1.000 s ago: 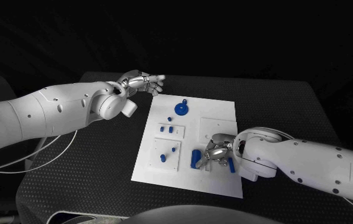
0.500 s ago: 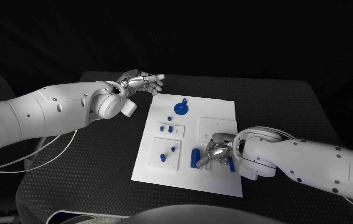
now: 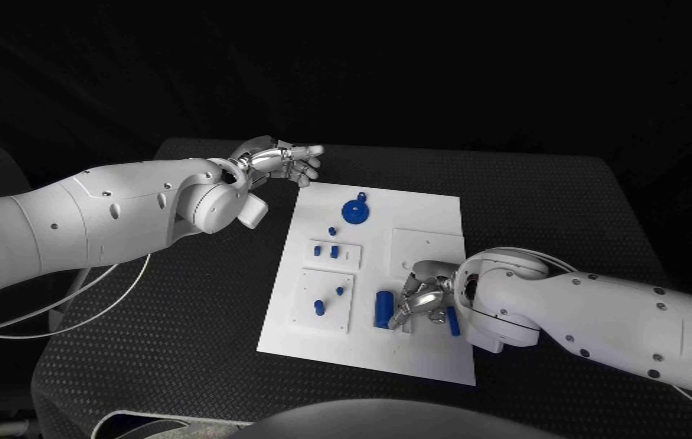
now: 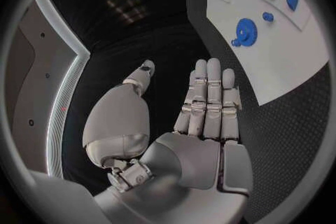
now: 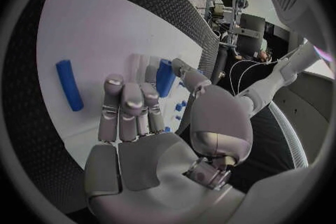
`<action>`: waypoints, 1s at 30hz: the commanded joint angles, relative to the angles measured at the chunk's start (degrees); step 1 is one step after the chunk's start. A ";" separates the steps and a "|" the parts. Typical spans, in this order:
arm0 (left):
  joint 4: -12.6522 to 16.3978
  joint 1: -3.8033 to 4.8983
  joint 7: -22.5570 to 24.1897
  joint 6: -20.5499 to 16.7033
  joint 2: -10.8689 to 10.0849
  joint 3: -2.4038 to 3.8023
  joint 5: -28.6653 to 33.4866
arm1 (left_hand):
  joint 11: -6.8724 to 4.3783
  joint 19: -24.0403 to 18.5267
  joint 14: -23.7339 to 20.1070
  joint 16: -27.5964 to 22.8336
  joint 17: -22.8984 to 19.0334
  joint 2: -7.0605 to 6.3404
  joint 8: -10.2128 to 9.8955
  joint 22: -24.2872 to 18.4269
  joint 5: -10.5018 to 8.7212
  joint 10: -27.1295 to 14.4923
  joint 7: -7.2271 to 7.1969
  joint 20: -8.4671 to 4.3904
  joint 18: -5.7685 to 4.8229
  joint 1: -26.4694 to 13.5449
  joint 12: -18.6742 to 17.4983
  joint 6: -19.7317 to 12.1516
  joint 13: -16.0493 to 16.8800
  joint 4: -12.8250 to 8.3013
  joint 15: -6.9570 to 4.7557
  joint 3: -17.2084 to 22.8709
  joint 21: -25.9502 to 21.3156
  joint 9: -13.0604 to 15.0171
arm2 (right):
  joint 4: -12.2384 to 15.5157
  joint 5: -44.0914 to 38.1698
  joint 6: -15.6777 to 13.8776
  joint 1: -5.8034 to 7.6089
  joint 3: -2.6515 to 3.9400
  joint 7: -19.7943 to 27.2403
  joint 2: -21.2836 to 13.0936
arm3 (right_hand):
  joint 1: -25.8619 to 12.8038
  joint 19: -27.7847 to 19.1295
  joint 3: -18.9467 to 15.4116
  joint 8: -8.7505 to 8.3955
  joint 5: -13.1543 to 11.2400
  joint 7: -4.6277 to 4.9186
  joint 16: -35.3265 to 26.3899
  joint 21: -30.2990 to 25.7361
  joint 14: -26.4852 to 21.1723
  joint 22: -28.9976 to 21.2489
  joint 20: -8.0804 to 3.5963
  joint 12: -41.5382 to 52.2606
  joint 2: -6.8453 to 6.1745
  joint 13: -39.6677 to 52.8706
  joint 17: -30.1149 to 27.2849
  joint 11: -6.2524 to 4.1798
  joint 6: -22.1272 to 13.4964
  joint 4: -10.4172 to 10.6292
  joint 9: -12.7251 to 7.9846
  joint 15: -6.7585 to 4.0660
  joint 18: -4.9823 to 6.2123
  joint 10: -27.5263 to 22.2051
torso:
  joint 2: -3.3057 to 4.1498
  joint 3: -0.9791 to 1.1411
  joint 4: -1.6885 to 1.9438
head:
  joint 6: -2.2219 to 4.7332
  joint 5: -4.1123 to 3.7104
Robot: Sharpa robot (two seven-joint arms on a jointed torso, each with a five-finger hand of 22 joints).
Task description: Assemble the parts on the task board
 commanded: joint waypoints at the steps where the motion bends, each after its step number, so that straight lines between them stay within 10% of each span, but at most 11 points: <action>1: 0.46 0.06 -0.11 1.16 0.10 0.04 0.76 | 0.24 -0.25 -0.12 -0.32 0.08 0.04 0.04 1.15 -0.30 0.09 -0.09 0.05 0.83 0.46 -0.26 -0.41 -0.08 0.34 0.19 -0.13 -0.35 0.06 | -0.13 -3.67 0.19 -0.28 -0.16 -1.34 0.00 | -0.23 0.38 0.02 0.16 -0.20 -0.09 0.39 0.24 0.18 0.01 -0.04 0.37 -0.40 0.43 -0.11 -0.06 0.46 -0.39 0.08 -0.24 0.42 0.68 | -0.03 -0.06 0.02 | -0.06 -0.10; 30: 0.04 0.06 -0.25 1.04 -0.22 0.03 0.43 | 0.22 -0.26 -0.08 -0.35 0.15 0.12 0.08 1.18 -0.31 0.12 -0.11 0.03 0.88 0.98 -0.29 -0.41 -0.08 0.51 0.17 -0.17 -0.35 0.10 | 0.90 -3.94 -1.56 -0.40 -0.14 -0.31 -0.92 | -2.83 1.26 -1.33 0.17 -2.53 -0.53 0.14 0.10 1.14 -0.53 -0.45 1.11 -1.79 2.00 -0.67 -0.50 1.57 1.59 0.23 -0.60 0.42 3.04 | 0.00 0.05 -0.02 | -0.07 -0.06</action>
